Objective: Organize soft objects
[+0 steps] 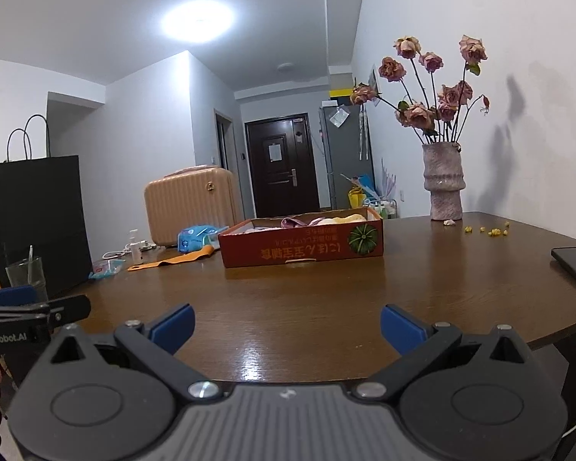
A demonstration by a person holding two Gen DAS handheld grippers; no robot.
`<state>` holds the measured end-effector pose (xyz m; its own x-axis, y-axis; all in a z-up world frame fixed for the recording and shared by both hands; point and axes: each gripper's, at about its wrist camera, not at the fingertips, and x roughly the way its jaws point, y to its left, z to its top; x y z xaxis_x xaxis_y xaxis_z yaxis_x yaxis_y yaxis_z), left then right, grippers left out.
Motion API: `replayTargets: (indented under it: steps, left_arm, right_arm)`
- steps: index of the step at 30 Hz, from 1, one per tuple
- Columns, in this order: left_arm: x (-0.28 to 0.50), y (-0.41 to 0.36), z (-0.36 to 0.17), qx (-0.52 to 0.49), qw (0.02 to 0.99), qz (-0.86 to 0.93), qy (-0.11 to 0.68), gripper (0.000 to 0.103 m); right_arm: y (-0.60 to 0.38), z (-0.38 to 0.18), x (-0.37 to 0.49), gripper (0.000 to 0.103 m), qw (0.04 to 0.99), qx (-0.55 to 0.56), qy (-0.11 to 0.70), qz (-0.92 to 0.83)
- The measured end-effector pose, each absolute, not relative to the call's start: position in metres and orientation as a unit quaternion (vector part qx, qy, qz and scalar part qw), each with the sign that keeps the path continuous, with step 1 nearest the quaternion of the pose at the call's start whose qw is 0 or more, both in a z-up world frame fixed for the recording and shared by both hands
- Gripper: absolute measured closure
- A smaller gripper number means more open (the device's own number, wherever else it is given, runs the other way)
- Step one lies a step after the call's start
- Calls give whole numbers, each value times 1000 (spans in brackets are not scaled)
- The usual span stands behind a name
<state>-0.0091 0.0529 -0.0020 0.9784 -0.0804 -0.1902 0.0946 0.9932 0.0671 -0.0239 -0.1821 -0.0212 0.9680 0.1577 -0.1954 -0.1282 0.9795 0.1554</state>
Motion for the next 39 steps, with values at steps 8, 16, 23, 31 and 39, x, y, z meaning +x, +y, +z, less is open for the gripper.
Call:
replayTargets:
  steps: [8,16,23,31,39]
  left_arm:
    - [-8,54,-1,32,994,-43,100,0]
    - [-6,55,-1,29,993,-43,103,0]
    - [-6,55,-1,30,993,-42,104,0]
    - [-5,54,-3,30,993,-44,105,0]
    - [-6,55,-4,30,993,-44,105,0]
  right_arm:
    - [-182,-22,-21,0,989,74,107,70]
    - [-180,-22,-19,0,989,70,111,69]
    - [-182,-23,-19,0,989,75,112,67]
    - [-181,-23,-19,0,989,73,109,68]
    - [-182,-23,-21,0,989,75,104,67]
